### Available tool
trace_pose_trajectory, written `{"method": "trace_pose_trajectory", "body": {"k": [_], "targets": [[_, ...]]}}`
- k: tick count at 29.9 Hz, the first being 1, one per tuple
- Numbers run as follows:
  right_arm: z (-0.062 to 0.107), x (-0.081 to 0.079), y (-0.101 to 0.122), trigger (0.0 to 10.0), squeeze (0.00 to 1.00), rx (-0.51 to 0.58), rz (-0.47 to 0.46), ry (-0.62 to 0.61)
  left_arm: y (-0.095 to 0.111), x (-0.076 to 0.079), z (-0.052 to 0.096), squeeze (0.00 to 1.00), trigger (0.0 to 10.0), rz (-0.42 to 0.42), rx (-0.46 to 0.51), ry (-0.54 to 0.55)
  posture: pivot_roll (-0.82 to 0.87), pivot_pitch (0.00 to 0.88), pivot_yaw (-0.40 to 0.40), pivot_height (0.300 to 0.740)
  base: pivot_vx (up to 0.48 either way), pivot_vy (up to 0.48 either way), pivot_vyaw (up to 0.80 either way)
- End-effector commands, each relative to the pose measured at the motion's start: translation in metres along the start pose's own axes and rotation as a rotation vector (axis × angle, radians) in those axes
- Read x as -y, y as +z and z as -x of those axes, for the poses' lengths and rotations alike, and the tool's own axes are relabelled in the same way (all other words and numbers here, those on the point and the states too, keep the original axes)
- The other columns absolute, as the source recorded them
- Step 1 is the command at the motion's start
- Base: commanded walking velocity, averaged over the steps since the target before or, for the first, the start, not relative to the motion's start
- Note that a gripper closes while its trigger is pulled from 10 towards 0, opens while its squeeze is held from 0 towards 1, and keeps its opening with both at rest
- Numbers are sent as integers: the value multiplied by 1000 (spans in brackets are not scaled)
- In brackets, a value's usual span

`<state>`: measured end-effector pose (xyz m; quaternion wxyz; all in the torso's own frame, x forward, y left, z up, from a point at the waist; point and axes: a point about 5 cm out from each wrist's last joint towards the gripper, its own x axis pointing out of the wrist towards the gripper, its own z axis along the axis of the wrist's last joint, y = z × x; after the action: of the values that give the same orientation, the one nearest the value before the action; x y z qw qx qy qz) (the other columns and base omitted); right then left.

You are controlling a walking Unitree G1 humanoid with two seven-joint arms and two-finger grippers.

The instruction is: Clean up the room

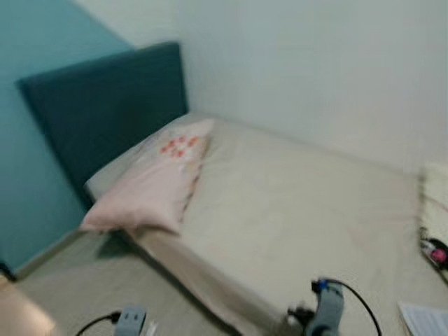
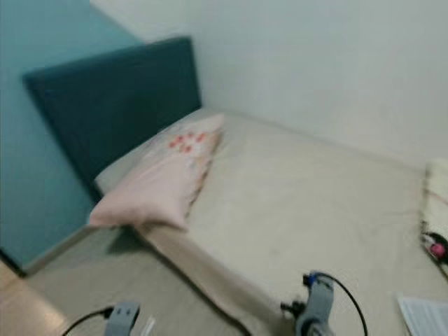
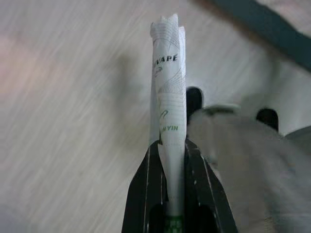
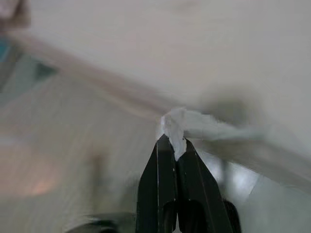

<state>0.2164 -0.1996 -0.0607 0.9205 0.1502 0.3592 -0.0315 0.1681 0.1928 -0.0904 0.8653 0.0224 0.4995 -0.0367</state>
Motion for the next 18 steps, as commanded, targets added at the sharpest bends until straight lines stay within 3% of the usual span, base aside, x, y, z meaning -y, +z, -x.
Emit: {"method": "trace_pose_trajectory", "body": {"k": [1,11,16,18], "targets": [[2,4,-4,10000,0,-13,2,-6,2,0,0,0,10000,-13,6,-3,33,3,8,740,0,0,788],[1,-4,-6,10000,0,-37,55,49,2,0,0,0,10000,-30,7,-7,33,0,5,740,0,0,788],[-2,-13,-4,10000,0,-16,-2,74,1,0,0,0,10000,-37,-1,-9,33,0,5,740,0,0,788],[-3,-17,-5,10000,0,-26,31,89,0,0,0,0,10000,-39,-4,-10,31,0,6,740,0,0,788]]}}
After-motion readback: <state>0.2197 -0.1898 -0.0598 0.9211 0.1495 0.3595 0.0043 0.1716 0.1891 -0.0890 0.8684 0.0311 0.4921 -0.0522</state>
